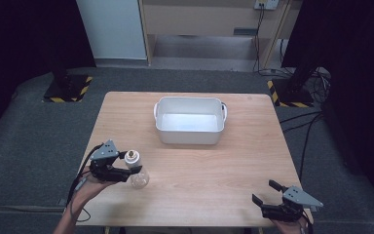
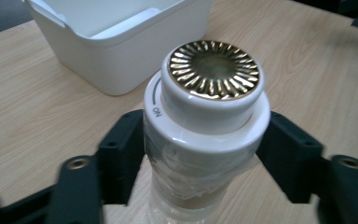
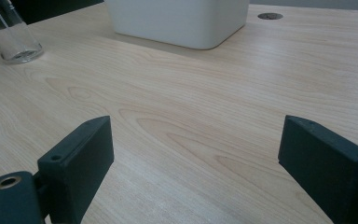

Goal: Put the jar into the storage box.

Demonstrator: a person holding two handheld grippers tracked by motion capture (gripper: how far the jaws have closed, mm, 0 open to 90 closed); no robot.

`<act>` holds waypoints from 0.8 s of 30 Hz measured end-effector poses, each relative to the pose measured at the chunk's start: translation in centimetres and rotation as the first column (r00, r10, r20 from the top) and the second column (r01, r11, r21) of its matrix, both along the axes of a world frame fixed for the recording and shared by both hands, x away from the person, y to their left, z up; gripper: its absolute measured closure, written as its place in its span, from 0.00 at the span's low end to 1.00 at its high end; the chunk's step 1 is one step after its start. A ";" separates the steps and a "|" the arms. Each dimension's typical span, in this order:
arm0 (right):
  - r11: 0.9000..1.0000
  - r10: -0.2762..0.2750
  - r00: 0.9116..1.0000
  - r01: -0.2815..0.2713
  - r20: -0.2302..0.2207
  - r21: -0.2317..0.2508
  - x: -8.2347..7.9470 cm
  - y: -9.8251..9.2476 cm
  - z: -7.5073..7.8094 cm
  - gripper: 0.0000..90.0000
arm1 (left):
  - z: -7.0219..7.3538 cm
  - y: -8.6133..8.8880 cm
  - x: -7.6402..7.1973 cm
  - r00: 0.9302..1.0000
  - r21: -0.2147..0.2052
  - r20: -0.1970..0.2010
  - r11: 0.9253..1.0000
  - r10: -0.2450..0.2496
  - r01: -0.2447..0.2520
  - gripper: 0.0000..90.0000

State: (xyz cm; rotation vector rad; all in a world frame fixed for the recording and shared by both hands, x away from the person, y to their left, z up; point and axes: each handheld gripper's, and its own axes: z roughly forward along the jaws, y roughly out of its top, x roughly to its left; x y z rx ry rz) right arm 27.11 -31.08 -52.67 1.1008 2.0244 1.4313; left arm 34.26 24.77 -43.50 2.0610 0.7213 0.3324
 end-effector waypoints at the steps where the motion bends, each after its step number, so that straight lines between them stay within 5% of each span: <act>1: 1.000 0.001 1.000 -0.001 0.002 -0.001 0.0 0.0 0.0 0.12 | 0.1 0.0 0.0 1.000 0.005 0.006 1.000 0.001 -0.001 0.45; 13: 1.000 0.002 1.000 -0.002 0.001 -0.001 0.0 0.0 0.0 0.12 | 0.5 -0.6 0.1 1.000 0.027 -0.003 1.000 0.000 0.000 0.47; 24: 1.000 0.003 1.000 -0.003 0.002 0.002 0.0 0.0 0.0 0.12 | 1.8 -1.8 1.1 1.000 0.005 0.004 1.000 -0.024 0.024 0.47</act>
